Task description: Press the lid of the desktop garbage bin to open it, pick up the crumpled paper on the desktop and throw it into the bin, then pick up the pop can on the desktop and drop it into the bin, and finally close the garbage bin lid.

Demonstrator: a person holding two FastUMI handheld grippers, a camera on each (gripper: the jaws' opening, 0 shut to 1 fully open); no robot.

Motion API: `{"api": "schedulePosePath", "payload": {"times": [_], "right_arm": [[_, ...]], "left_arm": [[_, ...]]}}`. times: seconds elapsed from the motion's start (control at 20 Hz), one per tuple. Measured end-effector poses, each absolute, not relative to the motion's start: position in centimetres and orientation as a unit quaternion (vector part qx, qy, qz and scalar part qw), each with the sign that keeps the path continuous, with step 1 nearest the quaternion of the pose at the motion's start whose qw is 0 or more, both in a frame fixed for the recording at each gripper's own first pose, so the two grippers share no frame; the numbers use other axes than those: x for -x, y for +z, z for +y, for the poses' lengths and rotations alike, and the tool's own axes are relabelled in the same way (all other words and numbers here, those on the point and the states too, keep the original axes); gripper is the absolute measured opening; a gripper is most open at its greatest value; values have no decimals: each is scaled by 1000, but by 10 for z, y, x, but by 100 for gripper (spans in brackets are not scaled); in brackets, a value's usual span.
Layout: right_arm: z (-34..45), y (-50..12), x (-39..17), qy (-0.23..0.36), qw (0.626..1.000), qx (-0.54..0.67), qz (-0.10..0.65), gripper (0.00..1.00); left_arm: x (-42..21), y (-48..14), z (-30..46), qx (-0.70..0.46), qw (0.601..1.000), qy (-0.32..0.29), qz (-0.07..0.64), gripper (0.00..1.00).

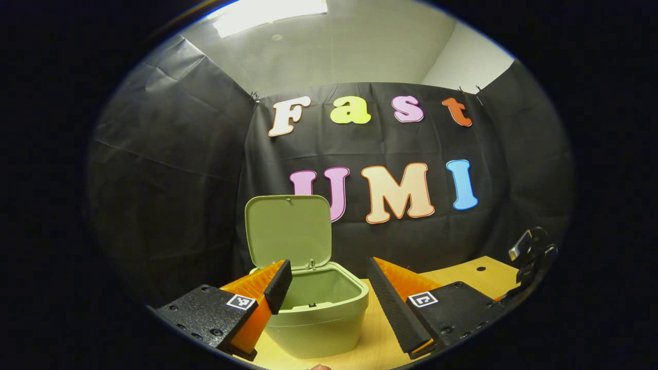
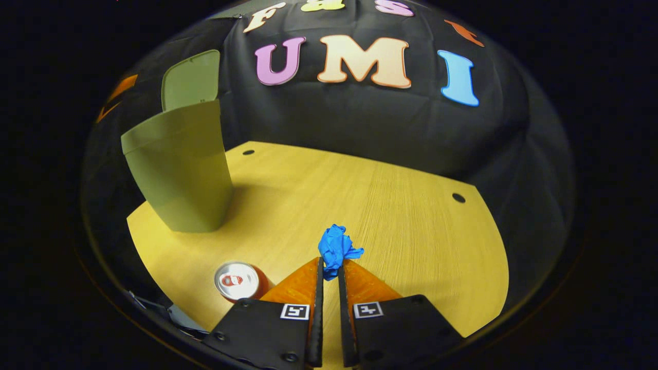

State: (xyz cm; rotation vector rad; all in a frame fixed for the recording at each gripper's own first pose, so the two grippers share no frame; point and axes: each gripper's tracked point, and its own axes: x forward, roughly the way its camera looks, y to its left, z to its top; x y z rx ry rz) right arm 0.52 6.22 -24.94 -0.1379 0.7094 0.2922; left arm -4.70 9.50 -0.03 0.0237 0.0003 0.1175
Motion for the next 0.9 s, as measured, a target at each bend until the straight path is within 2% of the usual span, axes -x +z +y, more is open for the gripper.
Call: {"api": "schedulePosePath", "payload": {"times": [0.3,0.85,0.9], "right_arm": [[105,-177,-36,174,944,59,274,17],[205,-101,-59,245,950,48,189,16],[216,-95,-60,252,949,47,184,17]], "left_arm": [[53,-10,118,-3,997,72,12,92],[64,-24,163,-3,995,96,30,92],[64,-26,167,-3,995,98,31,96]]}}
